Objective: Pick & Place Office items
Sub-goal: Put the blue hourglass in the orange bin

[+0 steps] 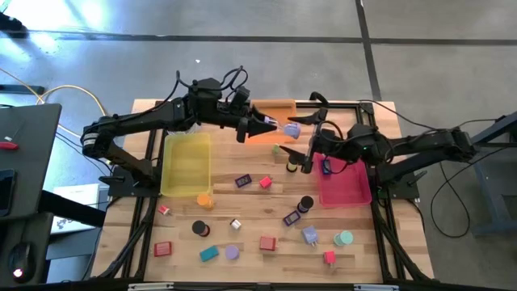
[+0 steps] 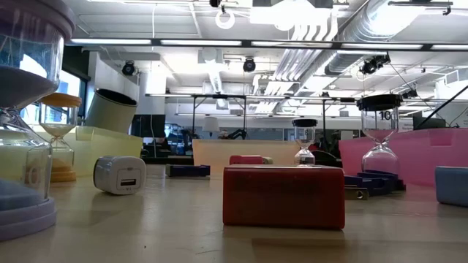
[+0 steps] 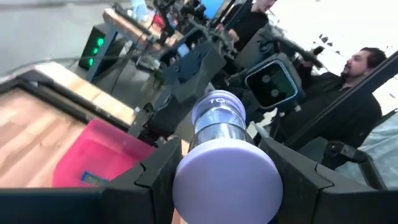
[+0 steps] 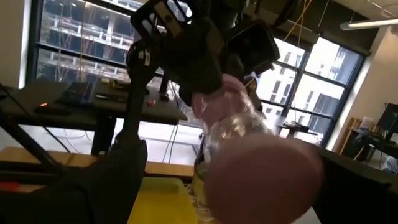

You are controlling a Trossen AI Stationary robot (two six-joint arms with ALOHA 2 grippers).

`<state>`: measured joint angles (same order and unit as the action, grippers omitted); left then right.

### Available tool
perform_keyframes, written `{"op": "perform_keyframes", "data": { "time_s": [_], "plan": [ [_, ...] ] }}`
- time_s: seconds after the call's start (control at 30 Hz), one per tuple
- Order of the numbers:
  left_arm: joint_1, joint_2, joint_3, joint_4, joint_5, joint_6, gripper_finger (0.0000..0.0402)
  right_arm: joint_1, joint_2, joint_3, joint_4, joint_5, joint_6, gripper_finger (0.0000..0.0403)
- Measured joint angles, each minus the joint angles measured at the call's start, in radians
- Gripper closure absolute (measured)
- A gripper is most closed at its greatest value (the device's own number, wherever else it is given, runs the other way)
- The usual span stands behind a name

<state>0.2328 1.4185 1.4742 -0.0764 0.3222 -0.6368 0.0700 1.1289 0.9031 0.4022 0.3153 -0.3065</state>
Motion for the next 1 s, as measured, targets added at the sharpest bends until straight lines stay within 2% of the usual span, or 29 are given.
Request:
{"op": "perform_keyframes", "data": {
  "time_s": [0.53, 0.7, 0.97, 1.0],
  "plan": [
    [0.000, -0.001, 0.000, 0.003, 0.023, -0.007, 0.0213, 0.000, 0.008, 0.000, 0.059, 0.001, -0.035, 0.0030],
    [0.000, -0.001, 0.000, 0.003, 0.023, -0.007, 0.0213, 0.000, 0.008, 0.000, 0.058, 0.003, -0.034, 0.0082],
    [0.000, -0.001, 0.000, 0.002, 0.023, -0.007, 0.0213, 0.000, 0.008, 0.000, 0.055, 0.001, -0.031, 0.0220],
    [0.000, -0.001, 0.000, 0.003, 0.023, -0.006, 0.0213, 0.000, 0.008, 0.000, 0.056, 0.002, -0.031, 0.0225]
  ]
}}
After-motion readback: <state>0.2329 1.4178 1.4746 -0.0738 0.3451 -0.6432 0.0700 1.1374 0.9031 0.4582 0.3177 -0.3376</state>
